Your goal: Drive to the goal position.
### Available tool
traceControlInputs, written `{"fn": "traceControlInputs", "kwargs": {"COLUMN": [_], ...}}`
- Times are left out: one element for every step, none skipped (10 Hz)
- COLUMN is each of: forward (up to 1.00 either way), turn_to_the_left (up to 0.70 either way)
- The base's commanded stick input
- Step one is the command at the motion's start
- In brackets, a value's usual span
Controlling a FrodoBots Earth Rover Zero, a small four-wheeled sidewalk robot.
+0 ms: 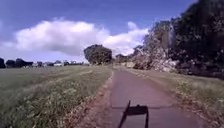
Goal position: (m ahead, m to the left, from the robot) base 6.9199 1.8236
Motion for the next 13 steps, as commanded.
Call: {"fn": "traceControlInputs", "kwargs": {"forward": [0.7, 0.7, 0.7, 0.7, 0.7, 0.7, 0.7, 0.7, 0.7, 0.7, 0.7, 0.7, 0.7], "turn_to_the_left": [-0.01, -0.01, 0.0, -0.06, -0.13, -0.14, -0.14, -0.14, -0.14, -0.14, -0.14, -0.14, -0.14]}}
